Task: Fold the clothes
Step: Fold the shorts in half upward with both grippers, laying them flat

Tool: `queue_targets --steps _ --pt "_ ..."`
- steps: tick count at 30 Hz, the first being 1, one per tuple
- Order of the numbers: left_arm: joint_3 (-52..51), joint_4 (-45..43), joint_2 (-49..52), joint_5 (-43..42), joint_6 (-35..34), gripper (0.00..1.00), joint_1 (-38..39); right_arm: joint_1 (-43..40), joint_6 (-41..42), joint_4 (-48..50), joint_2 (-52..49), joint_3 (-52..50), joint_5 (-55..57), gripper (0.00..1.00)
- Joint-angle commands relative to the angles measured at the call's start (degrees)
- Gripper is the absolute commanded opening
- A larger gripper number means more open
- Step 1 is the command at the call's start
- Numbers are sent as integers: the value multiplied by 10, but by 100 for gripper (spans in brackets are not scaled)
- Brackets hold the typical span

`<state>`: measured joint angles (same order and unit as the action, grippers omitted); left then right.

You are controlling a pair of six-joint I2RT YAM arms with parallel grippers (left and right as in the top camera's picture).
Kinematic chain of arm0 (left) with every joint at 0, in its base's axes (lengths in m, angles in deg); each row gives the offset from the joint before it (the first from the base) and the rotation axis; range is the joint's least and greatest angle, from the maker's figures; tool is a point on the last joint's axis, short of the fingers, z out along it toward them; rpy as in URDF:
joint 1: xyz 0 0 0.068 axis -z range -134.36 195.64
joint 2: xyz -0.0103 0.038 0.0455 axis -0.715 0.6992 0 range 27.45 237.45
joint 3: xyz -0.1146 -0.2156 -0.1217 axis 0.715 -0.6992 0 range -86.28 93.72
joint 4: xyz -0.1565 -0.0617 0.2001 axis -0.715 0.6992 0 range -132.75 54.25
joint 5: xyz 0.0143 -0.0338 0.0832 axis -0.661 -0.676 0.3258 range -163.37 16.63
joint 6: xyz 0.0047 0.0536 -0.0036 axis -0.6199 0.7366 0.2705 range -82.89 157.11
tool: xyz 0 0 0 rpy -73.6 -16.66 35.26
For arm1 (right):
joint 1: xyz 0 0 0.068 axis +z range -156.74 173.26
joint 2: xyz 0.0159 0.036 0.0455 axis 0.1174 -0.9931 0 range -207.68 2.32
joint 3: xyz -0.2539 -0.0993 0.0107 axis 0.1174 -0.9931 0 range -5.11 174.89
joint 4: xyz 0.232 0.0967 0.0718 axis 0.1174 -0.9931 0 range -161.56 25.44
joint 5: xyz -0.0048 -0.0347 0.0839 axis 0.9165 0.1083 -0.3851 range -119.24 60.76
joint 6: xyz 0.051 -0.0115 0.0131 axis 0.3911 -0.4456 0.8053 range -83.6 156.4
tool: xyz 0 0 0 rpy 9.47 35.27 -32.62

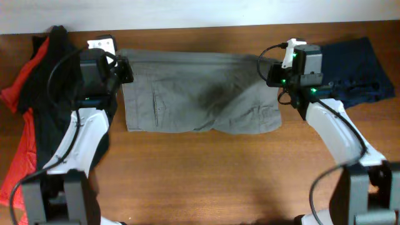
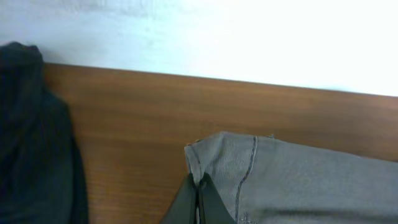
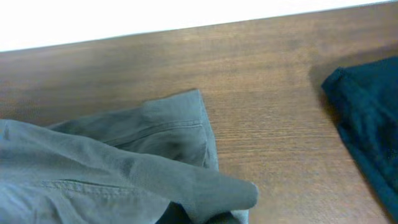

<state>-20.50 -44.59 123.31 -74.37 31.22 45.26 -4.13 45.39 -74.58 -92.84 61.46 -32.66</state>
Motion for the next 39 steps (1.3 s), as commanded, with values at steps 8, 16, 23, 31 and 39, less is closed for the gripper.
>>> queue_targets --steps 8,16,23,31,39 --pt "8 -109 98 40 -5 1 -9 -8 0 118 -123 6 41 4" --pt "9 -184 141 38 -5 99 -9 -8 9 212 -162 6 39 99" --pt "52 -31 110 33 13 99 -9 -8 9 92 -78 7 29 99" --pt "74 178 105 -23 70 99 -9 -8 -97 -54 -47 6 -162 99" --pt "80 250 105 -25 70 98 -18 -8 -120 -69 -71 6 -171 29"
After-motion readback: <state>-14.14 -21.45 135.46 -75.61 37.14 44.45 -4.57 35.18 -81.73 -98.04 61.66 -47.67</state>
